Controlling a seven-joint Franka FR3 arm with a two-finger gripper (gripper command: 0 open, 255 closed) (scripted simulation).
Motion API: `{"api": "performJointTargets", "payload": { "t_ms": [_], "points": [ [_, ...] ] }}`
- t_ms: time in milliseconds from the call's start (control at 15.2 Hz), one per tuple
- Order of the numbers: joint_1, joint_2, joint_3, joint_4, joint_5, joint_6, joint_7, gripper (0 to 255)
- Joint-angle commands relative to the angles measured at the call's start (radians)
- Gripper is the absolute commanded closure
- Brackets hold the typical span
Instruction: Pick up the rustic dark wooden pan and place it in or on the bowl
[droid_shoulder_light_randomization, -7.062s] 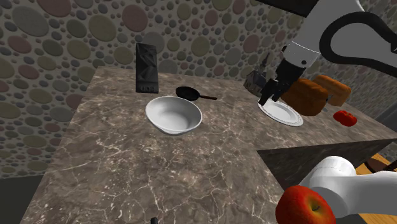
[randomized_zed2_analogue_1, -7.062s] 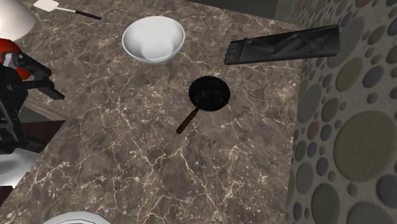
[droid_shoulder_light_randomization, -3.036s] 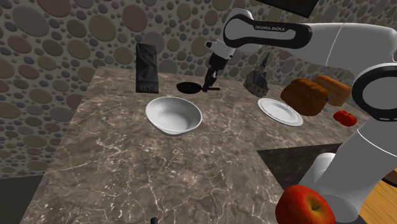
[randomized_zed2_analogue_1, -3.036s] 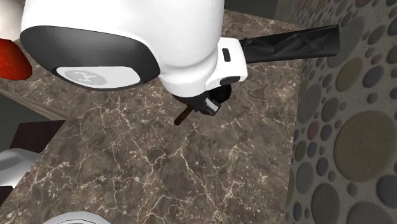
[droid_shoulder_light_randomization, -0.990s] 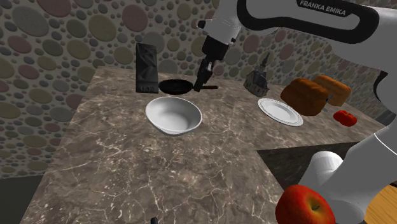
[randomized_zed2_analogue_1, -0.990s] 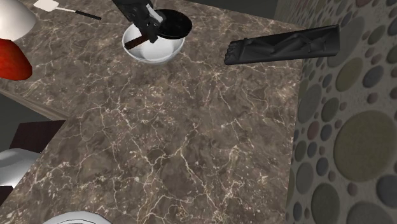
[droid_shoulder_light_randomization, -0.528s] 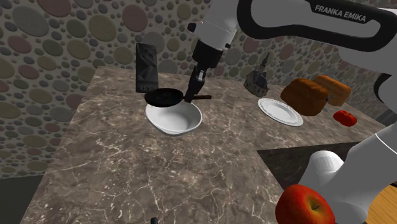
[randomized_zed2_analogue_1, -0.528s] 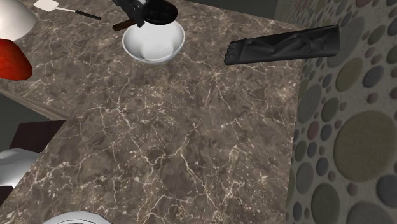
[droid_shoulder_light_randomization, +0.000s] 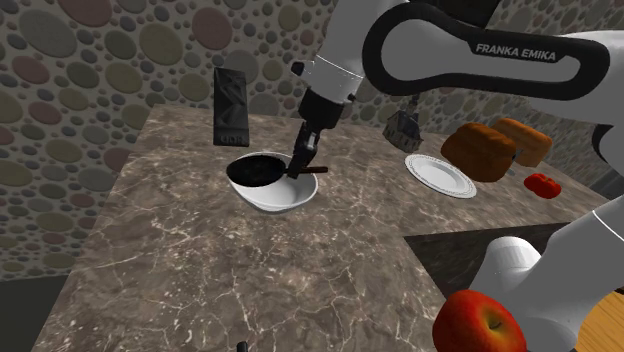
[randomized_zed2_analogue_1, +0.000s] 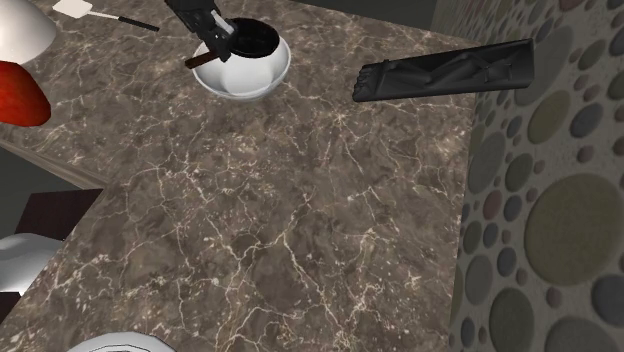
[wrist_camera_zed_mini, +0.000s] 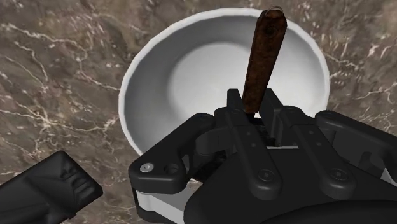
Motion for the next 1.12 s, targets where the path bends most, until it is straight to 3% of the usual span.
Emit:
{"api": "performJointTargets", "payload": {
  "t_ms": [0, 660, 726, 1056],
  "points": [
    [0.001, 0.006, 0.001, -0.021, 0.001, 0.028, -0.002, 255],
    [0.002, 0.007, 0.002, -0.054, 0.003, 0.061, -0.007, 255],
    [0.002, 0.007, 0.002, -0.054, 0.003, 0.061, -0.007, 0],
    [0.002, 0.007, 0.002, -0.054, 0.003, 0.061, -0.007, 0]
  ]
}}
